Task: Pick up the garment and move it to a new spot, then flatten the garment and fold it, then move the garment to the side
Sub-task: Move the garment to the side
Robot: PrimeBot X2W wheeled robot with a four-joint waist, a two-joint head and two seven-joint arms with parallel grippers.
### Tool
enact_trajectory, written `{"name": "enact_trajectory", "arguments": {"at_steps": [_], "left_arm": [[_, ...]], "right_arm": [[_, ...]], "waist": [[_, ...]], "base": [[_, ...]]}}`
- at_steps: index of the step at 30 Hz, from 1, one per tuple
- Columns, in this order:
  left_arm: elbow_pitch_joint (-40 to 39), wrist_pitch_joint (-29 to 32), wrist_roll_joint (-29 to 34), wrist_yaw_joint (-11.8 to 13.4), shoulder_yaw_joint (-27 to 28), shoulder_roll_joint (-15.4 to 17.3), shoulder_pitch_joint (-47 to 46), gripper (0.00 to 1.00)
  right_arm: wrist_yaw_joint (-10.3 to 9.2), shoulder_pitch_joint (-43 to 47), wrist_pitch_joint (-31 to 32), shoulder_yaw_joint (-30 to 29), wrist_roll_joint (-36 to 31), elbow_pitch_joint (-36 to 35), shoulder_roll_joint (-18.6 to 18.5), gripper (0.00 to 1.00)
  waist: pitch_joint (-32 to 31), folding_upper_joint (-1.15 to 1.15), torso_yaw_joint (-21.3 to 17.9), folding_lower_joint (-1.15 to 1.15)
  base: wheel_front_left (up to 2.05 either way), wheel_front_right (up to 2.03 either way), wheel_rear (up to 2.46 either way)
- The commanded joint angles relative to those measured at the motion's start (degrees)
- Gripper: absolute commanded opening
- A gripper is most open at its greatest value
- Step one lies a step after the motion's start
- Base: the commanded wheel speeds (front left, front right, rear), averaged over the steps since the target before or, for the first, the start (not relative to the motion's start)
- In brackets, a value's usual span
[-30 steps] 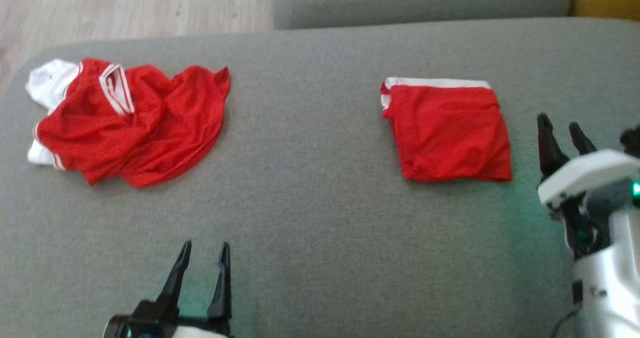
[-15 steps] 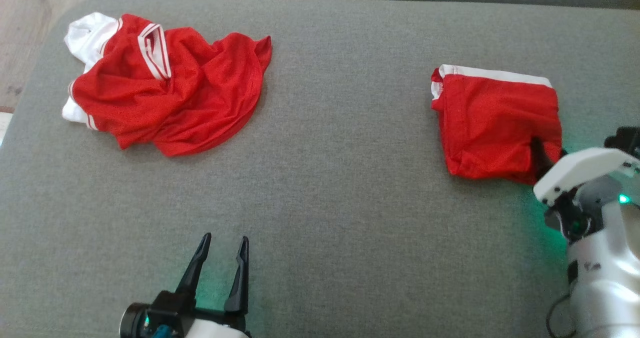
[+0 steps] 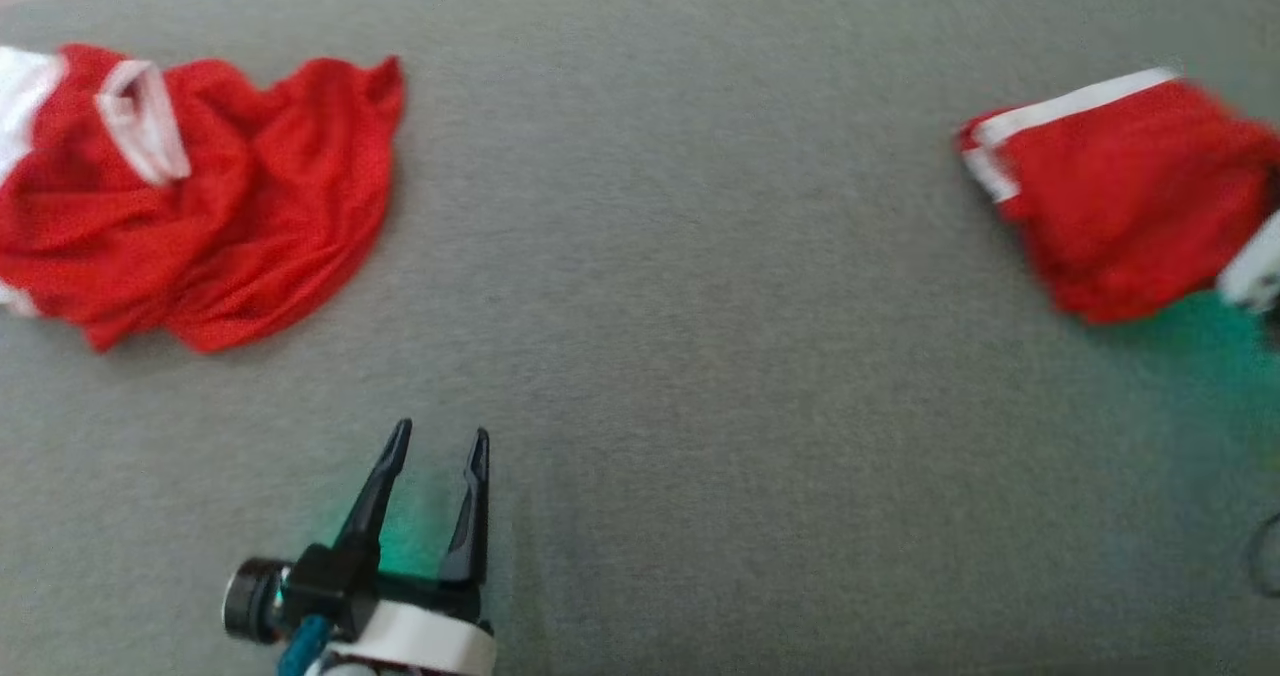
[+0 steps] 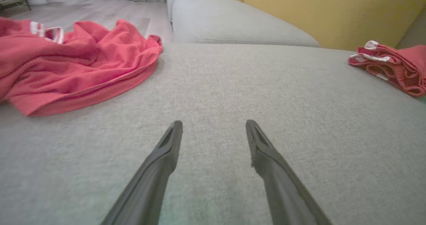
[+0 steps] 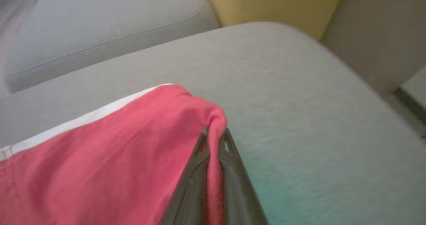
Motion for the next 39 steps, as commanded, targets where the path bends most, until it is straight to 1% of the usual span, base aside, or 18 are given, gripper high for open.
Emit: {"name": "enact_trajectory", "arguments": {"at_steps": [1,3,6,8,14,15,16,17,19,20,22,25,31,33,39], "left_arm": [[-1.89,-0.30,0.61,-0.23,2.27,0.63,-2.14,1.00],[-2.22,-0.30,1.07,-0.59,2.43,1.06,-2.87,1.00],[-2.70,-0.30,1.70,-1.06,2.35,1.62,-3.99,1.00],[-2.92,-0.30,1.95,-1.30,2.26,1.88,-4.44,1.00],[-3.19,-0.30,2.27,-1.70,2.36,2.29,-4.40,1.00],[-3.13,-0.30,2.29,-1.74,2.41,2.31,-4.22,1.00],[-3.07,-0.30,2.29,-1.76,2.51,2.33,-4.01,1.00],[-3.02,-0.30,2.28,-1.78,2.67,2.34,-3.77,1.00],[-2.88,-0.30,2.21,-1.80,2.96,2.28,-3.38,1.00],[-2.89,-0.30,2.11,-1.83,3.07,2.07,-3.30,1.00],[-3.05,-0.30,1.87,-1.71,3.31,1.74,-3.44,1.00],[-2.85,-0.30,1.51,-1.57,3.27,1.17,-3.01,1.00],[-2.48,-0.30,0.28,-0.75,4.20,0.37,-1.44,1.00],[-2.39,-0.30,-0.32,-0.39,4.81,0.19,-0.78,1.00],[-2.17,-0.30,-1.61,0.93,6.93,-0.11,1.17,1.00]], "right_arm": [[-0.04,-2.72,-0.95,0.72,-1.55,-1.39,-2.21,0.00],[-0.04,-3.81,-1.72,0.08,-5.28,-1.15,-5.18,0.00],[-0.04,-5.09,-3.34,-1.82,-11.72,-1.43,-8.22,0.00],[-0.04,-5.75,-4.09,-3.58,-15.45,-1.30,-9.33,0.00],[-0.04,-5.78,-7.03,-9.93,-26.30,-2.59,-10.99,0.00],[-0.04,-5.48,-7.78,-10.98,-28.08,-2.90,-10.82,0.35],[-0.04,-5.11,-8.48,-11.93,-29.78,-3.24,-10.36,0.95],[-0.04,-4.76,-8.89,-13.04,-31.20,-3.42,-9.72,1.00],[-0.04,-3.84,-9.96,-14.47,-33.93,-3.96,-8.44,1.00],[-0.04,-2.95,-11.45,-15.31,-36.18,-4.88,-7.38,1.00],[-0.04,-2.41,-12.79,-15.77,-37.24,-5.68,-5.97,1.00],[-0.04,-1.19,-15.96,-14.80,-38.05,-7.29,-4.25,1.00],[-0.04,2.96,-21.99,-9.12,-34.81,-11.69,0.08,1.00],[-0.04,5.75,-23.12,-6.81,-32.35,-13.73,1.72,1.00],[-0.04,18.57,-24.91,-0.85,-25.34,-22.58,6.95,1.00]], "waist": [[2.68,0.00,-2.81,0.00],[4.12,0.00,-3.95,0.00],[6.17,0.00,-5.06,0.00],[7.04,0.00,-5.44,0.00],[7.42,0.00,-5.64,0.00],[7.16,0.00,-5.66,0.00],[6.88,0.00,-5.71,0.00],[6.53,0.00,-5.79,0.00],[5.75,0.00,-5.92,0.00],[5.08,0.00,-5.88,0.00],[4.41,0.00,-5.83,0.00],[2.40,0.00,-5.71,0.00],[-2.49,0.00,-5.08,0.00],[-4.48,0.00,-4.39,0.00],[-10.16,0.00,-1.69,0.00]], "base": [[0.00,0.00,0.00],[0.00,0.00,0.00],[0.00,0.00,0.00],[0.00,0.00,0.00],[0.00,0.00,0.00],[0.00,0.00,0.00],[0.00,0.00,0.00],[0.00,0.00,0.00],[0.00,0.00,0.00],[0.00,0.00,0.00],[0.00,0.00,0.00],[0.00,0.00,0.00],[0.00,0.00,0.00],[0.00,0.00,0.00],[0.00,0.00,0.00]]}}
